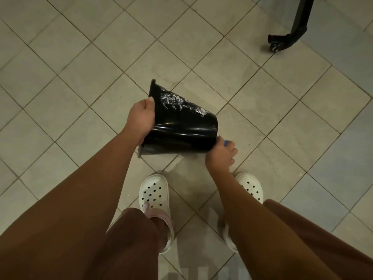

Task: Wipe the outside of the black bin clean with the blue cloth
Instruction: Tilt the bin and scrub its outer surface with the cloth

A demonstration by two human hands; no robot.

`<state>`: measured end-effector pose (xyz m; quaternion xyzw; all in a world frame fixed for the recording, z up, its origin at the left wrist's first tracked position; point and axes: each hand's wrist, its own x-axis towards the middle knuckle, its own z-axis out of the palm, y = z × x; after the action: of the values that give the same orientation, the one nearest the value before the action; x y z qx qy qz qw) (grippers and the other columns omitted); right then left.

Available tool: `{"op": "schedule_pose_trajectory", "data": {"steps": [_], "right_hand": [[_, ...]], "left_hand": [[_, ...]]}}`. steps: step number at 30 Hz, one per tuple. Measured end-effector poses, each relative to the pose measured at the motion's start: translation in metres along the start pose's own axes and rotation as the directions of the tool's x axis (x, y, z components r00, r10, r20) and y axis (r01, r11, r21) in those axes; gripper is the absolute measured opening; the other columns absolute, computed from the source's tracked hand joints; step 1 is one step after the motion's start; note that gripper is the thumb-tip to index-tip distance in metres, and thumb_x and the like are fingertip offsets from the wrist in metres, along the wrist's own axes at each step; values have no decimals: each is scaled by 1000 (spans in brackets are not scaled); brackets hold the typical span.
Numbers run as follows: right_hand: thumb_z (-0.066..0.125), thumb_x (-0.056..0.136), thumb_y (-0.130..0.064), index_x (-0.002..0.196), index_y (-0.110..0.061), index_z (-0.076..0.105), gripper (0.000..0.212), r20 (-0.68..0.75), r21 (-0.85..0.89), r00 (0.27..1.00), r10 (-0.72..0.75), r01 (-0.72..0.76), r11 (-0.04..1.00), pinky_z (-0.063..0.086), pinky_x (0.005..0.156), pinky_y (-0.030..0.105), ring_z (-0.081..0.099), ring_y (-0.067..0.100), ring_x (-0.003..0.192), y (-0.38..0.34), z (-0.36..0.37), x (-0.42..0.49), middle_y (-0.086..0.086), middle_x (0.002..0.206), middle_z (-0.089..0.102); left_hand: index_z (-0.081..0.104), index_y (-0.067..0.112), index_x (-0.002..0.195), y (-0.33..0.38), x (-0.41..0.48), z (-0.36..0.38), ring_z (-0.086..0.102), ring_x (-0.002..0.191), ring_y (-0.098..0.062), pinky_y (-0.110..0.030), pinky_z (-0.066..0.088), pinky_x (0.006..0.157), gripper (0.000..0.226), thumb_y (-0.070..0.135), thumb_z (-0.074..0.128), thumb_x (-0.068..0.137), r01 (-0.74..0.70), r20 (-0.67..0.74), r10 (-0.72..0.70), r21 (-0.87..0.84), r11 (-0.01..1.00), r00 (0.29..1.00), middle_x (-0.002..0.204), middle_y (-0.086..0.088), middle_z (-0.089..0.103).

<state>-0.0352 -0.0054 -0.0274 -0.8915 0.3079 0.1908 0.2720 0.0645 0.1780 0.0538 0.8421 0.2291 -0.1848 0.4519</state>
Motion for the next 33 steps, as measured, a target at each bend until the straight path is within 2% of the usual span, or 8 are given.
{"op": "schedule_pose_trajectory", "data": {"steps": [4,8,11,14,19,23,28,33], "right_hand": [[50,87,-3,134,-19,44,50,-90,272,991,-101,122,955,37,98,39,35,31,118,-8,-29,29,15,129,36],[46,93,-11,119,-17,49,26,-216,402,971,-102,184,897,42,89,25,49,27,104,-18,-42,37,15,124,36],[49,94,-28,110,-14,51,22,-125,431,992,-23,75,899,36,87,24,47,23,104,-18,-51,45,13,123,34],[57,88,-29,118,-16,56,33,11,431,988,-156,137,892,33,92,22,39,16,110,-6,-50,37,9,129,31],[60,73,-11,134,-15,41,63,-124,364,890,-439,453,814,43,96,31,38,17,118,23,-39,25,10,136,31],[60,77,-15,118,-20,54,42,-164,104,847,-505,524,845,41,78,39,50,22,107,25,-36,28,4,131,44],[49,84,-32,115,-24,60,34,-185,-139,759,-625,609,781,26,92,44,31,31,128,24,-29,35,2,142,42],[35,88,-35,105,-10,59,39,-168,-21,836,-522,526,850,29,97,44,51,29,108,15,-19,35,10,111,57]], "left_hand": [[61,6,105,2,0,4,58,82,-21,-37,47,80,47,41,29,106,-3,42,2,18,1000,999,91,-12,62],[61,7,106,-1,-3,2,61,88,-27,-41,49,85,48,43,30,105,20,75,-21,20,1000,997,95,-14,64],[62,5,108,-1,-4,1,64,97,-33,-47,50,91,50,44,30,105,46,67,-46,3,999,997,105,-21,67],[62,3,107,0,-4,0,62,91,-30,-42,49,83,51,42,30,105,39,50,-39,3,999,998,103,-22,66],[61,6,103,-2,-3,2,57,84,-23,-35,44,75,49,42,28,106,36,44,-36,9,999,998,92,-14,61],[62,5,108,-3,-3,0,63,94,-31,-43,49,85,50,43,28,105,47,54,-47,-5,999,997,101,-20,66],[62,8,109,-7,-4,-2,58,90,-27,-41,49,82,48,42,29,106,93,50,-90,-61,994,995,100,-18,63],[62,8,109,-10,-4,-2,60,90,-25,-39,47,81,47,42,29,106,107,30,-105,-85,991,994,101,-16,65]]}}
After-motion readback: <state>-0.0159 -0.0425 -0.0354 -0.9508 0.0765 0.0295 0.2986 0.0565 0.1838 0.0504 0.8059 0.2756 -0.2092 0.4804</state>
